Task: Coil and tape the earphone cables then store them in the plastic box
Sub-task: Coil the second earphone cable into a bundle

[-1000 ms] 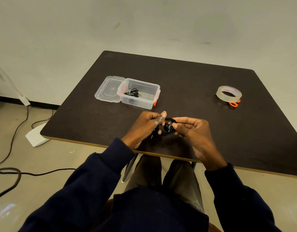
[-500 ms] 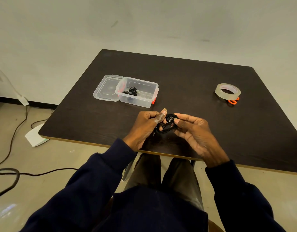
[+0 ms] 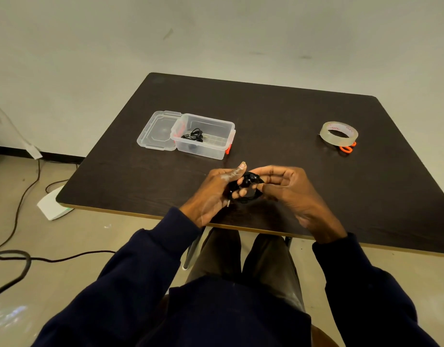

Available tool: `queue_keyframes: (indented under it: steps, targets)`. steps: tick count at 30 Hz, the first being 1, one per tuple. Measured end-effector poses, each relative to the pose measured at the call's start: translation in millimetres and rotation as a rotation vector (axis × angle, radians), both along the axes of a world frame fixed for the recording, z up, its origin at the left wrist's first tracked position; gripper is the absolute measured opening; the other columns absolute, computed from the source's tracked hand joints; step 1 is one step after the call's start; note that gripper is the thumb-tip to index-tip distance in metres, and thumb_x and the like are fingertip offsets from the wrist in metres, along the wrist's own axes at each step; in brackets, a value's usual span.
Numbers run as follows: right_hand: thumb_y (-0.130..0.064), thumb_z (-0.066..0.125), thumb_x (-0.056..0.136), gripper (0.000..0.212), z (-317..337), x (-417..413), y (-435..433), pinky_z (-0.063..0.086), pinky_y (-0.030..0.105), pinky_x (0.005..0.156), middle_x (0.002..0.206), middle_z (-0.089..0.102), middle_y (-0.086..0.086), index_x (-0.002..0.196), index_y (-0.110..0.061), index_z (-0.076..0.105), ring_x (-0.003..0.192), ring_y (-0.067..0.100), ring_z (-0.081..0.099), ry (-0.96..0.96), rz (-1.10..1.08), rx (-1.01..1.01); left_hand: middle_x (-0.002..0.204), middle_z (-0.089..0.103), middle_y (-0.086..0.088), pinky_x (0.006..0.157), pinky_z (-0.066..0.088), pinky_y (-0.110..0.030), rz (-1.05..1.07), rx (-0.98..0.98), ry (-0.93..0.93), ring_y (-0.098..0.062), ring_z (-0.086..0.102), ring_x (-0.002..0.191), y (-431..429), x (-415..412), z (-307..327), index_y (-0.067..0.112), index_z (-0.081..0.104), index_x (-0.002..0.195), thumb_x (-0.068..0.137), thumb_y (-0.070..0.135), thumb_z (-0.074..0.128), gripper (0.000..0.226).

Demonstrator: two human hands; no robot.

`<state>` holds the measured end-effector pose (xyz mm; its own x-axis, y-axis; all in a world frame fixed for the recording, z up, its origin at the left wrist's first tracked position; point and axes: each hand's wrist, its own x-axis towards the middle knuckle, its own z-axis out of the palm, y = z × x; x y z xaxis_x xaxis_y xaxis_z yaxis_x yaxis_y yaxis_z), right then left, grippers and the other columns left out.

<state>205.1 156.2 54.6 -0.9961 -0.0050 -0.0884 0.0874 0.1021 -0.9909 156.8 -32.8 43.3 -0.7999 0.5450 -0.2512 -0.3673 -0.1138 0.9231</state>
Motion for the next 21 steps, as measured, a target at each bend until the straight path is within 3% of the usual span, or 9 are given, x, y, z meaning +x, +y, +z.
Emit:
queue_keyframes:
  steps: [4, 7, 10, 14, 16, 21]
  targets:
    - [0.001, 0.075, 0.087, 0.037, -2.4, 4.6, -10.5, 0.061, 0.038, 0.091, 0.103, 0.077, 0.001, 0.118, -0.016, 0.070, 0.099, 0.014, 0.074, 0.185, -0.038, 0.212, 0.063, 0.056, 0.005, 0.062, 0.045, -0.020, -0.034, 0.065, -0.147, -0.004, 0.048, 0.053, -2.7, -2.2, 0.8, 0.022, 0.057, 0.071, 0.105, 0.040, 0.056, 0.038]
    - [-0.002, 0.079, 0.084, 0.044, -6.1, 8.5, -16.8, 0.061, 0.033, 0.088, 0.114, 0.072, -0.002, 0.125, -0.015, 0.069, 0.105, 0.009, 0.070, 0.406, -0.081, 0.419, 0.062, 0.052, 0.005, 0.067, 0.042, -0.024, -0.033, 0.076, -0.272, -0.003, 0.044, 0.051, -3.3, -3.1, -1.7, 0.021, 0.057, 0.081, 0.103, 0.041, 0.056, 0.030]
    - [-0.002, 0.080, 0.084, 0.037, -11.3, 10.4, -18.9, 0.059, 0.031, 0.089, 0.117, 0.071, 0.006, 0.120, -0.009, 0.073, 0.107, 0.015, 0.068, 0.641, -0.107, 0.615, 0.060, 0.051, 0.006, 0.068, 0.036, -0.024, -0.013, 0.118, -0.366, -0.001, 0.043, 0.048, -1.3, -2.4, -1.9, 0.019, 0.056, 0.085, 0.102, 0.040, 0.055, 0.027]
    - [-0.001, 0.077, 0.087, 0.026, -22.9, 9.6, -19.5, 0.057, 0.037, 0.089, 0.112, 0.071, 0.013, 0.113, -0.001, 0.073, 0.105, 0.025, 0.065, 0.784, -0.203, 0.806, 0.063, 0.051, 0.006, 0.061, 0.034, -0.021, -0.016, 0.100, -0.365, -0.003, 0.044, 0.051, 0.8, -2.4, 0.2, 0.021, 0.056, 0.077, 0.102, 0.041, 0.055, 0.033]
    - [-0.004, 0.075, 0.089, 0.024, -28.5, 8.5, -19.0, 0.056, 0.032, 0.087, 0.112, 0.070, 0.010, 0.113, -0.002, 0.071, 0.105, 0.021, 0.064, 0.793, -0.273, 0.753, 0.065, 0.053, 0.006, 0.056, 0.036, -0.019, -0.003, 0.101, -0.377, -0.003, 0.045, 0.052, 2.0, -2.8, 0.8, 0.021, 0.056, 0.075, 0.102, 0.042, 0.056, 0.035]
    - [-0.007, 0.071, 0.094, 0.026, -29.8, -2.1, -13.4, 0.059, 0.027, 0.088, 0.112, 0.071, 0.000, 0.120, -0.010, 0.069, 0.104, 0.014, 0.071, 0.593, -0.311, 0.265, 0.064, 0.051, 0.006, 0.056, 0.035, -0.020, 0.008, 0.103, -0.368, -0.004, 0.043, 0.052, 2.0, -4.7, -1.1, 0.021, 0.057, 0.072, 0.103, 0.045, 0.057, 0.038]
